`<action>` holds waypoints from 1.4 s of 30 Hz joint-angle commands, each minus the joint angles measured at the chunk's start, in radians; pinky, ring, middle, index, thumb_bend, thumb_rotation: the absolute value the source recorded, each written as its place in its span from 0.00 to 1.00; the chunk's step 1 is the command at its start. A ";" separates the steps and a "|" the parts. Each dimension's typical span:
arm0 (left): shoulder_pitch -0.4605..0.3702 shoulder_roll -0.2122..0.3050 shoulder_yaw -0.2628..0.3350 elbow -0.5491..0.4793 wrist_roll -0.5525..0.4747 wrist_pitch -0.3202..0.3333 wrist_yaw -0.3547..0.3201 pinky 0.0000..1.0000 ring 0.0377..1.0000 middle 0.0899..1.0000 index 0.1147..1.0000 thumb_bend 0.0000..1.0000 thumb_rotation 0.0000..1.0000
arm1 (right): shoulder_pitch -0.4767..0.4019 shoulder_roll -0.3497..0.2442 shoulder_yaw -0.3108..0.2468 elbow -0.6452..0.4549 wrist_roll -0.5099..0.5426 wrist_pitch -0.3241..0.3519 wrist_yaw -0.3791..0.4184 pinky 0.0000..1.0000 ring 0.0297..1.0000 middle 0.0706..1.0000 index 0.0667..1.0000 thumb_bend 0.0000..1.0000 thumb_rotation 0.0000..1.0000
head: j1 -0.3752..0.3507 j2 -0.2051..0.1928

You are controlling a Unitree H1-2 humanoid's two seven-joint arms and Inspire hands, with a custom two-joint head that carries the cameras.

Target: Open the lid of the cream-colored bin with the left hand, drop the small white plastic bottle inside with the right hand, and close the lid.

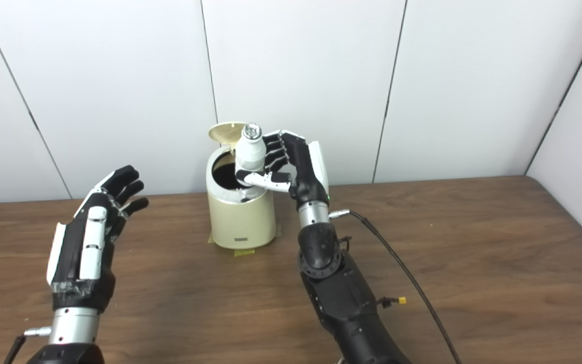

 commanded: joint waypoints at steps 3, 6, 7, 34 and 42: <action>-0.028 -0.005 -0.004 -0.032 0.005 -0.027 0.007 0.78 0.85 0.85 0.81 0.40 0.85 | -0.027 0.003 0.004 -0.036 0.006 -0.007 0.024 0.38 0.43 0.44 0.47 0.52 0.00 | -0.001 0.000; -0.028 -0.005 -0.004 -0.033 0.007 -0.025 0.008 0.78 0.84 0.85 0.81 0.40 0.86 | -0.025 0.003 0.004 -0.038 0.011 -0.006 0.030 0.38 0.43 0.44 0.47 0.52 0.00 | -0.001 0.000; -0.028 -0.006 -0.005 -0.035 0.005 -0.021 0.008 0.78 0.84 0.85 0.81 0.40 0.86 | -0.024 0.003 0.004 -0.043 0.010 0.000 0.032 0.38 0.43 0.44 0.47 0.52 0.00 | 0.000 0.001; -0.027 -0.009 -0.021 -0.036 0.015 -0.016 0.022 0.78 0.85 0.85 0.82 0.39 0.87 | -0.026 -0.006 0.029 -0.052 -0.049 -0.017 0.005 0.42 0.43 0.46 0.46 0.52 0.00 | 0.003 -0.003; -0.029 -0.013 -0.028 -0.030 0.017 -0.019 0.025 0.78 0.85 0.85 0.83 0.38 0.88 | -0.045 -0.012 0.029 -0.077 -0.090 0.022 -0.010 0.45 0.55 0.53 0.45 0.52 0.08 | 0.002 -0.008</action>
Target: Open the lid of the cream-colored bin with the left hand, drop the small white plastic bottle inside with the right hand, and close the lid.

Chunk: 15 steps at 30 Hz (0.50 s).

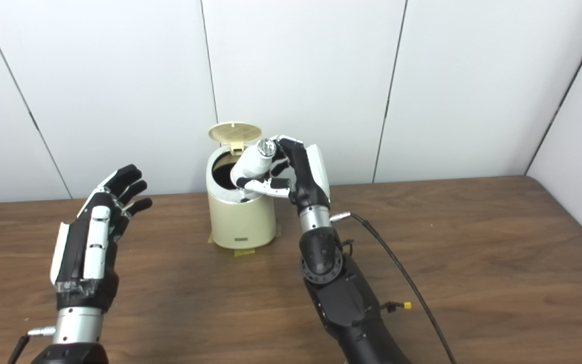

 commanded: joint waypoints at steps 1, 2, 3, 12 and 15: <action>-0.029 -0.010 -0.006 -0.026 0.010 -0.019 0.003 0.78 0.85 0.85 0.83 0.38 0.88 | -0.075 0.000 0.003 -0.042 -0.018 -0.003 -0.006 0.46 0.55 0.55 0.45 0.52 0.10 | -0.001 -0.001; -0.030 -0.010 -0.007 -0.025 0.009 -0.019 0.003 0.78 0.85 0.85 0.82 0.39 0.87 | -0.083 -0.001 0.002 -0.039 -0.022 0.000 -0.010 0.46 0.55 0.56 0.45 0.52 0.12 | 0.000 -0.002; -0.031 -0.010 -0.007 -0.025 0.009 -0.018 0.003 0.78 0.85 0.85 0.82 0.39 0.87 | -0.092 -0.002 0.001 -0.038 -0.025 0.007 -0.011 0.45 0.55 0.56 0.45 0.52 0.13 | 0.001 -0.004; -0.031 -0.020 -0.009 -0.021 0.007 -0.017 0.010 0.78 0.85 0.85 0.82 0.41 0.85 | -0.144 -0.007 -0.001 -0.037 -0.056 0.077 -0.017 0.45 0.55 0.57 0.45 0.52 0.13 | 0.006 -0.008; -0.031 -0.022 -0.009 -0.021 0.012 -0.015 0.011 0.78 0.85 0.85 0.82 0.41 0.85 | -0.150 -0.008 0.002 -0.047 -0.062 0.107 -0.004 0.45 0.55 0.58 0.57 0.86 0.04 | 0.007 -0.008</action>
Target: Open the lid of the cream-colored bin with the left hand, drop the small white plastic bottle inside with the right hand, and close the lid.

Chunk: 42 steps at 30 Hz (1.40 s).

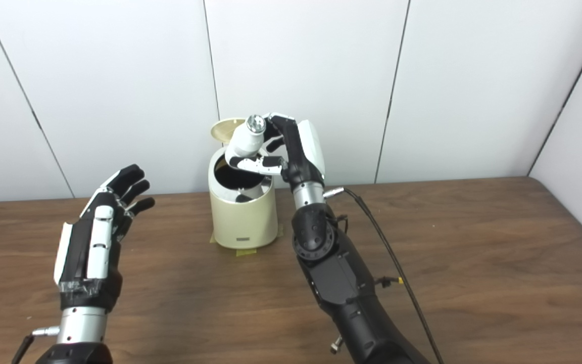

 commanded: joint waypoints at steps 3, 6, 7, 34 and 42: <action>-0.031 -0.006 -0.006 -0.024 0.018 -0.010 0.005 0.77 0.84 0.85 0.81 0.41 0.85 | -0.064 -0.004 0.005 -0.049 -0.011 0.020 0.003 0.46 0.55 0.59 0.59 0.90 0.04 | -0.001 0.000; -0.032 -0.006 -0.005 -0.023 0.022 -0.014 0.004 0.77 0.84 0.84 0.81 0.41 0.85 | -0.063 -0.005 0.010 -0.053 -0.013 0.023 0.004 0.45 0.55 0.59 0.59 0.90 0.04 | -0.001 0.000; -0.032 -0.006 -0.005 -0.024 0.021 -0.013 0.003 0.77 0.84 0.84 0.81 0.41 0.85 | -0.062 -0.004 0.010 -0.055 -0.009 0.025 0.007 0.46 0.56 0.59 0.59 0.90 0.04 | -0.001 0.001; -0.031 -0.004 0.002 -0.024 0.015 -0.027 0.003 0.77 0.83 0.84 0.81 0.40 0.83 | -0.005 0.033 -0.048 0.016 0.077 -0.282 -0.133 0.32 0.37 0.41 0.44 0.54 0.14 | -0.006 0.007; -0.032 0.004 0.004 -0.026 0.016 -0.024 -0.001 0.77 0.83 0.84 0.81 0.40 0.86 | 0.055 0.023 -0.053 -0.029 0.182 -0.395 -0.125 0.45 0.52 0.46 0.43 0.52 0.01 | -0.008 0.010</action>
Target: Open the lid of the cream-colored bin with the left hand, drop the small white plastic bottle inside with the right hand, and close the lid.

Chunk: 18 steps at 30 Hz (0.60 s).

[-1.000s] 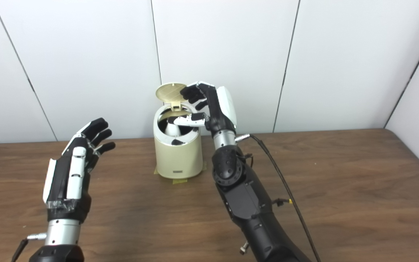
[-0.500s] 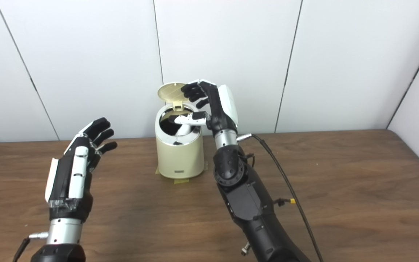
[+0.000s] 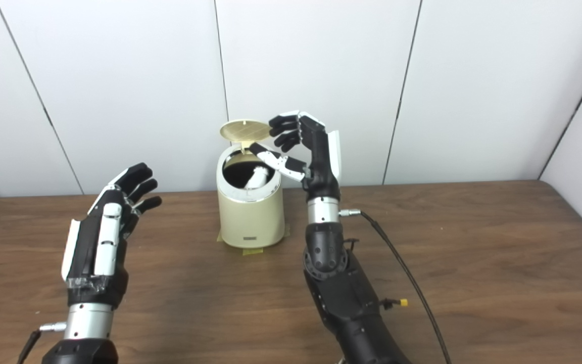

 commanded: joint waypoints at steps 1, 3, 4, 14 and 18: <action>-0.032 0.002 0.000 -0.027 0.001 -0.023 -0.001 0.77 0.84 0.84 0.81 0.40 0.86 | -0.018 -0.010 0.007 -0.068 0.030 -0.046 -0.010 0.44 0.50 0.46 0.43 0.52 0.01 | -0.001 0.002; -0.032 0.002 0.000 -0.027 0.001 -0.023 -0.001 0.77 0.84 0.84 0.81 0.39 0.86 | 0.009 -0.010 0.004 -0.107 0.057 -0.046 0.004 0.46 0.54 0.46 0.42 0.52 0.01 | -0.001 0.001; -0.032 0.001 0.000 -0.027 0.002 -0.024 0.000 0.77 0.83 0.84 0.81 0.39 0.86 | 0.025 -0.007 -0.003 -0.131 0.076 -0.046 0.016 0.44 0.54 0.48 0.42 0.52 0.01 | -0.001 0.002; -0.029 0.010 0.008 -0.031 -0.007 -0.021 -0.003 0.77 0.84 0.84 0.81 0.39 0.85 | 0.217 -0.062 -0.012 -0.459 0.208 0.115 0.251 0.53 0.59 0.61 0.55 0.44 0.42 | -0.005 0.006; -0.029 0.011 0.010 -0.025 -0.006 -0.020 -0.001 0.75 0.81 0.81 0.79 0.31 0.79 | 0.276 -0.057 -0.042 -0.509 0.239 0.137 0.273 0.57 0.61 0.61 0.61 0.35 0.61 | -0.005 0.004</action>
